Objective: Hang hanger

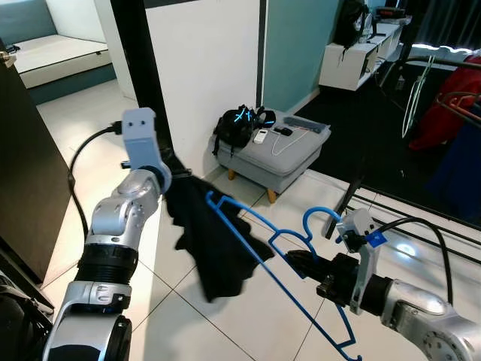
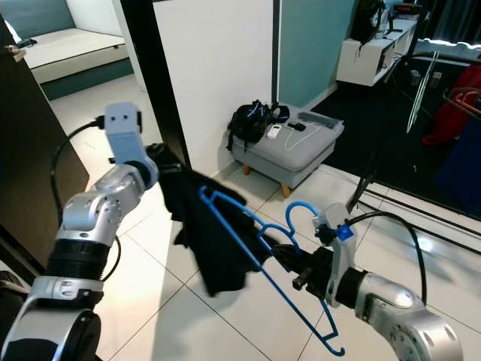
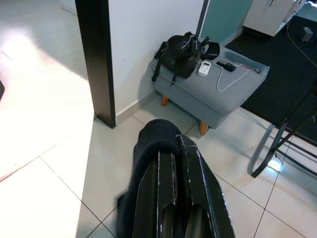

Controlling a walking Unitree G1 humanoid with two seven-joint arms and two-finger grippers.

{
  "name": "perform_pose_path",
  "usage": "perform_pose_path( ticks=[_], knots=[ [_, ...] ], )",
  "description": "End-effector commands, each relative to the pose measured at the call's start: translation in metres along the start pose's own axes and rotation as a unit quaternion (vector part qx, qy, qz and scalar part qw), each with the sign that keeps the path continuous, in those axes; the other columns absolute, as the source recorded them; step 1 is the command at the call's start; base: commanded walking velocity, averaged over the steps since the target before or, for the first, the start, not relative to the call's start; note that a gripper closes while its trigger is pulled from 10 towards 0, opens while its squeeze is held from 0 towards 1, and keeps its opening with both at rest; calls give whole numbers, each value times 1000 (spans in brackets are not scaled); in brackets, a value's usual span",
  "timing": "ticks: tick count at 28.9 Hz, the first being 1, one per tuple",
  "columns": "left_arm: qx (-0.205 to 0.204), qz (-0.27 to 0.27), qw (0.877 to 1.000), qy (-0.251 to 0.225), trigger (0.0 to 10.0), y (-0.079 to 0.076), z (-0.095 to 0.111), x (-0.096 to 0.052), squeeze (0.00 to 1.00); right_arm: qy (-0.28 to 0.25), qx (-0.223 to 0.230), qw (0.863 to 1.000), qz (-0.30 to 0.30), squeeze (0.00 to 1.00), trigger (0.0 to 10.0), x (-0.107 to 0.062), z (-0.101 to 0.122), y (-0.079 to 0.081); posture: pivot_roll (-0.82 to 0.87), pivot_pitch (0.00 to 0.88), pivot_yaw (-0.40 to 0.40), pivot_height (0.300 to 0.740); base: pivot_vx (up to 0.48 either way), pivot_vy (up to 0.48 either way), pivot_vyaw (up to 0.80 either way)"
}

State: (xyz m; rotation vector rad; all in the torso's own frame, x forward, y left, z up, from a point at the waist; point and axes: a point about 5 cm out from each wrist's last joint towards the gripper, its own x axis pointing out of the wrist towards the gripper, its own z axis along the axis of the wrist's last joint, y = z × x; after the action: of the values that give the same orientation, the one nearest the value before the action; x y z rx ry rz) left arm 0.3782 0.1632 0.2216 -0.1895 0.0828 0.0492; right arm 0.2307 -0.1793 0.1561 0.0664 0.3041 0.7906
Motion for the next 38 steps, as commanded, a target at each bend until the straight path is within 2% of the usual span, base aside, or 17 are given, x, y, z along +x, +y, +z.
perform_pose_path(
  ticks=[1, 3, 4, 6, 8, 11, 12, 15, 18, 21, 25, 28, 31, 33, 38],
  knots=[
    [5, 15, 1000, -17, 10000, 0, 14, 3, 0, 18, -15, 999, 31, 0, 10000, -5, 3, 9, -91, 0, 63, 740, 0, 0, 0],
    [4, 13, 1000, -16, 10000, -3, 15, 3, 0, 29, -21, 999, 40, 0, 10000, -6, 2, 11, -91, 0, 63, 740, 0, 0, 0],
    [-1, 6, 1000, -17, 10000, -9, 16, 1, 0, 42, -27, 998, 48, 0, 10000, -7, 3, 14, -88, 0, 62, 740, 0, 0, 0],
    [-1, 6, 1000, -17, 10000, -9, 16, 1, 0, 42, -27, 998, 48, 0, 10000, -7, 3, 14, -88, 0, 62, 740, 0, 0, 0],
    [-9, -13, 1000, -18, 10000, -21, 19, -1, 0, 51, -31, 996, 68, 0, 10000, -5, 5, 21, -84, 0, 60, 740, 0, 0, 0],
    [-9, -13, 1000, -18, 10000, -21, 19, -1, 0, 51, -31, 996, 68, 0, 10000, -5, 5, 21, -84, 0, 60, 740, 0, 0, 0],
    [-11, -23, 1000, -18, 10000, -29, 20, -4, 0, 52, -33, 994, 86, 0, 10000, 0, 6, 28, -81, 0, 58, 740, 0, 0, 0],
    [-11, -23, 1000, -18, 10000, -29, 20, -4, 0, 52, -33, 994, 86, 0, 10000, 0, 6, 28, -81, 0, 58, 740, 0, 0, 0],
    [-9, -32, 999, -15, 10000, -37, 17, -9, 0, 44, -36, 992, 111, 0, 10000, 14, 8, 40, -70, 0, 51, 740, 0, 0, 0],
    [-7, -22, 1000, -12, 10000, -35, 16, -9, 0, 29, -35, 994, 100, 0, 10000, 23, 13, 42, -69, 0, 49, 740, 0, 0, 0],
    [-13, -15, 1000, -10, 10000, -34, 16, -9, 0, 16, -34, 997, 65, 0, 10000, 28, 17, 34, -68, 0, 49, 740, 0, 0, 0],
    [-26, -23, 999, -6, 10000, -41, 19, -13, 0, 3, -31, 1000, 0, 0, 10000, 30, 24, 19, -70, 0, 47, 740, 0, 0, 0],
    [-30, -26, 999, -5, 10000, -43, 19, -14, 0, 1, -29, 999, -18, 0, 10000, 30, 25, 14, -70, 0, 47, 740, 0, 0, 0],
    [-32, -31, 999, -3, 10000, -48, 20, -18, 0, -2, -24, 998, -53, 0, 10000, 31, 28, 5, -70, 0, 45, 740, 0, 0, 0],
    [-34, -35, 999, -4, 10000, -50, 21, -19, 0, 2, -23, 998, -64, 0, 10000, 30, 28, 2, -69, 0, 42, 740, 0, 0, 0]
  ],
)
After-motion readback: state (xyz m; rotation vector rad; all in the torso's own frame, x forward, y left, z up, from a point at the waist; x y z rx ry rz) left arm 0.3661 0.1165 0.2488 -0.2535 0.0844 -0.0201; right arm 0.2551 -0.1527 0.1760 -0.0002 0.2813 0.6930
